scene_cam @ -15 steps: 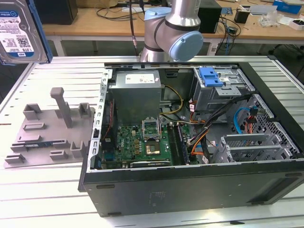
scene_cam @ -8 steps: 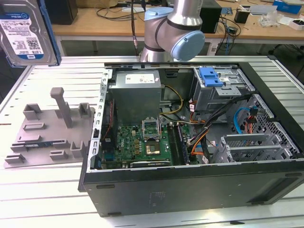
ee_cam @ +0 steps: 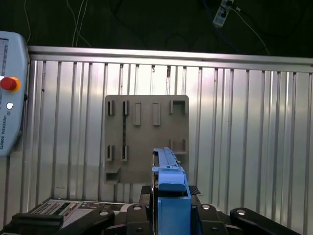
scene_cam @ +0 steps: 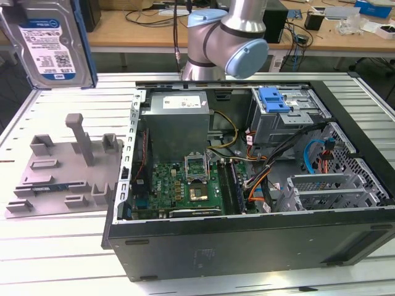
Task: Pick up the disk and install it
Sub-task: 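Pick up the disk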
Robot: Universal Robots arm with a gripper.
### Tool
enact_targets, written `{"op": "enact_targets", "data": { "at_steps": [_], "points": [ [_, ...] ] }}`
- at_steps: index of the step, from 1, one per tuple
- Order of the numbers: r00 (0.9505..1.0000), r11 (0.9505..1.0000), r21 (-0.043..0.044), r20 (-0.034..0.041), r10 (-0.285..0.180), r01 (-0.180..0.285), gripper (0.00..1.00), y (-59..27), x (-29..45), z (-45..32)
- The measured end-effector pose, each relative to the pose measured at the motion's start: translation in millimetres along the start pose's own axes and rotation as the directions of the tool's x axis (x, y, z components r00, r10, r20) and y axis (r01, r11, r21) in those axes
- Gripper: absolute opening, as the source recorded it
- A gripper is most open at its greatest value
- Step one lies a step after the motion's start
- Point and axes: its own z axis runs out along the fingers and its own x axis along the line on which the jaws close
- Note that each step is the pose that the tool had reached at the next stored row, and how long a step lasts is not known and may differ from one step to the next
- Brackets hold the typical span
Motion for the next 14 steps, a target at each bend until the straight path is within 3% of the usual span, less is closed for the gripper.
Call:
{"op": "enact_targets", "data": {
  "at_steps": [5, 8, 14],
  "points": [
    [1.0, 1.0, -0.0015, 0.0, 0.0, 0.0, 0.37, -23.6, 9.2, -0.6],
    [1.0, 1.0, -0.0037, 0.0002, 0.0, 0.0, 0.37, -48.7, 19.2, -1.2],
    [1.0, 1.0, -0.0067, 0.0003, 0.0, 0.0, 0.37, -72.4, 29.0, -1.8]
  ]
}}
